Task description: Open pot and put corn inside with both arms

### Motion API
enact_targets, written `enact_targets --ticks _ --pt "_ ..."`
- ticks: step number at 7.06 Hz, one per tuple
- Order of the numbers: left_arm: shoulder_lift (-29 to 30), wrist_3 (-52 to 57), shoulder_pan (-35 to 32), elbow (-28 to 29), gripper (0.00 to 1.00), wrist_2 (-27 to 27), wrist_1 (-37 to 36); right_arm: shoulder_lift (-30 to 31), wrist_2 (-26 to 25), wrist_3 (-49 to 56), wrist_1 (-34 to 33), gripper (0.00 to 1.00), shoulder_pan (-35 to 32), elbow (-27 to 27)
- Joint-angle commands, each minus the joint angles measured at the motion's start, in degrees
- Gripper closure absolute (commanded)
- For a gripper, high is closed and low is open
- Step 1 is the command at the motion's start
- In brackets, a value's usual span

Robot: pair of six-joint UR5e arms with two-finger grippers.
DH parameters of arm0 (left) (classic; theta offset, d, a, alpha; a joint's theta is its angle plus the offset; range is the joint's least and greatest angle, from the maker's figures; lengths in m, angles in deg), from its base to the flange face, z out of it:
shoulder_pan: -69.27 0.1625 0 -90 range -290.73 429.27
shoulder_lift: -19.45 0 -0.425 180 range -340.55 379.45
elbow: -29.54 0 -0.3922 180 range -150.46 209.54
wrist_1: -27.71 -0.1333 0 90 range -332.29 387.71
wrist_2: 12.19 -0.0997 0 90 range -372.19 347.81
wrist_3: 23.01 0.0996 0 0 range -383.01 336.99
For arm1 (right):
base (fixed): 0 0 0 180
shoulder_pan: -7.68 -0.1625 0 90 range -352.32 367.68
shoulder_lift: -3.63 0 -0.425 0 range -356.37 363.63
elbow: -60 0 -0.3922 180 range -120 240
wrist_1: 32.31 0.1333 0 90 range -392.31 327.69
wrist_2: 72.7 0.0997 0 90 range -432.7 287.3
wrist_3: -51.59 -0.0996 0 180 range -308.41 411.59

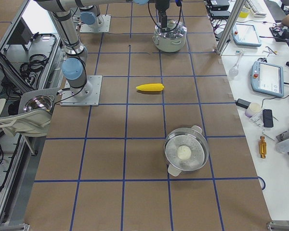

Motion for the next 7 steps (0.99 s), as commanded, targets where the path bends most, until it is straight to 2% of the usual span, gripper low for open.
enact_targets --ticks 1,4,6,7 --pt "0.01 -0.19 0.06 -0.08 0.0 0.0 -0.02 0.0 -0.04 0.0 0.08 0.0 0.0 0.04" --pt "0.27 -0.8 -0.46 -0.25 0.0 0.09 -0.02 0.0 -0.04 0.0 -0.01 0.0 0.0 0.05" --pt "1.24 0.16 -0.46 1.67 0.0 -0.78 0.24 0.0 -0.04 0.0 0.08 0.0 0.0 -0.04" --pt "2.29 -4.18 -1.86 1.59 0.0 -0.18 -0.8 0.0 -0.04 0.0 -0.01 0.0 0.0 -0.04"
